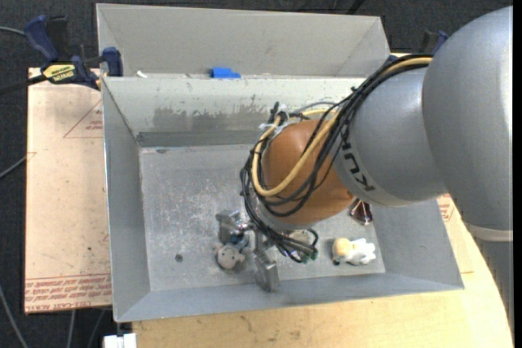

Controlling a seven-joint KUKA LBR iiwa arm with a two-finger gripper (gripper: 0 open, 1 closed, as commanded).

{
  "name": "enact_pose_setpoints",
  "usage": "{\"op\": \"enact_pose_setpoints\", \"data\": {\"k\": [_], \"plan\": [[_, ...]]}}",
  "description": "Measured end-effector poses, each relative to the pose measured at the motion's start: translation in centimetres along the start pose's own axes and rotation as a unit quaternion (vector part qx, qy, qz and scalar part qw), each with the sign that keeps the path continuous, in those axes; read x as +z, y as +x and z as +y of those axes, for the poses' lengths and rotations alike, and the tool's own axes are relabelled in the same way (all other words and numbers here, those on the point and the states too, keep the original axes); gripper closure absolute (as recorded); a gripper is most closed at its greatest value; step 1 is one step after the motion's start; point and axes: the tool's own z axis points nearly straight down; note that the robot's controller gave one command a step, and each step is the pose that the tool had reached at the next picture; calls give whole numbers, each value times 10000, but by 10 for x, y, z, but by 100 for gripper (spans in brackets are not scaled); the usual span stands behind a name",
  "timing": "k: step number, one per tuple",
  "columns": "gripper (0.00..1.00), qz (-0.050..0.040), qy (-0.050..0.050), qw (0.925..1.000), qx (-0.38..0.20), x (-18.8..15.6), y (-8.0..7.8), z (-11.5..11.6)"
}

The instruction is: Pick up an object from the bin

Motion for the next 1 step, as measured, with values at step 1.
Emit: {"op": "enact_pose_setpoints", "data": {"k": [1], "plan": [[100,28,-18,9788,-2047,0,-22,-2]]}}
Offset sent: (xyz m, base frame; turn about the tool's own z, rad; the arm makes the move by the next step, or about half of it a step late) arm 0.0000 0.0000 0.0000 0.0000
